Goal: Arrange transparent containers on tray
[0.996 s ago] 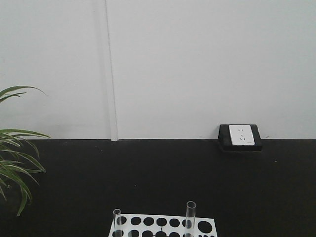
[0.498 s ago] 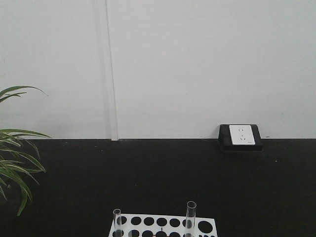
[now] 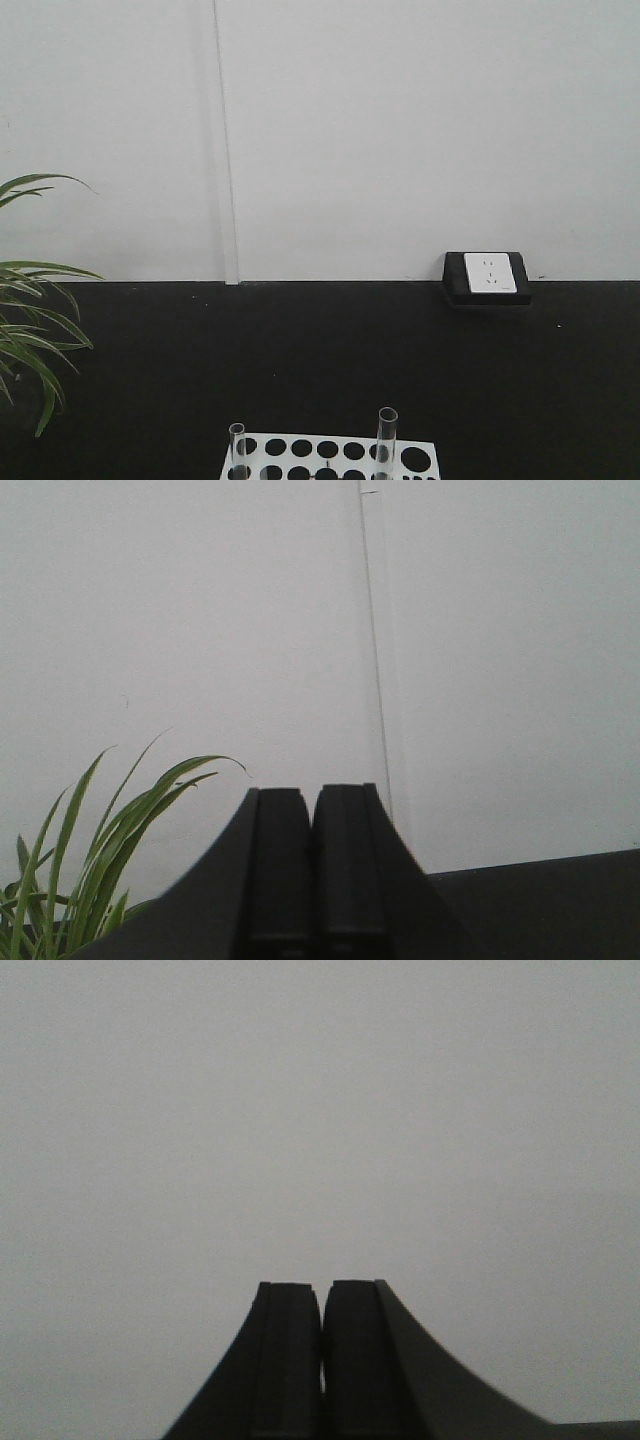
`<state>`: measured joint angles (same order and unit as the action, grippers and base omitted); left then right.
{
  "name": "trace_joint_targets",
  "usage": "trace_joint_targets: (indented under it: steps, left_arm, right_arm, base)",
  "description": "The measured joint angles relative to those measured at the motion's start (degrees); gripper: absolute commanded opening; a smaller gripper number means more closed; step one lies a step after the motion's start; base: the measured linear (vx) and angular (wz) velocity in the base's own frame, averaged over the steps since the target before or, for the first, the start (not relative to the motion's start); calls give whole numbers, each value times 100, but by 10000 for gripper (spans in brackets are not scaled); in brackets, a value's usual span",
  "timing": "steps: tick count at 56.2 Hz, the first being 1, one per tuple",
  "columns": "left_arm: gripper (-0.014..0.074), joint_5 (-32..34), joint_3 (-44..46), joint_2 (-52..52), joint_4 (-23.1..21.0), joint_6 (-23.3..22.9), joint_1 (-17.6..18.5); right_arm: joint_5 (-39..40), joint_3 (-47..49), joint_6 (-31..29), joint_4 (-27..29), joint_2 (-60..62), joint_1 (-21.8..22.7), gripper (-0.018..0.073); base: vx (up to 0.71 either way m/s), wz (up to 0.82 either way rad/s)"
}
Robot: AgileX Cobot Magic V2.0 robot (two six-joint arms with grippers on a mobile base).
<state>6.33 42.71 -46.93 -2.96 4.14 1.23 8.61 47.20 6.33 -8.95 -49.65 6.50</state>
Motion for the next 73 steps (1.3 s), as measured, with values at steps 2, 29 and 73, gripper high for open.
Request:
trace_joint_targets:
  steps: [2,29,73]
  left_arm:
    - [213,-32,0,0,0,0,0]
    - [535,-590,0,0,-22,0,1316]
    - [533,624,-679,-17,156,-40,1516]
  right_arm:
    - [-12,0,0,0,0,0,351]
    - [-91,0,430,140,0,-1280,684]
    - [255,-346,460,-429,0,-1752,466]
  base:
    - [0,0]
    - [0,0]
    - [0,0]
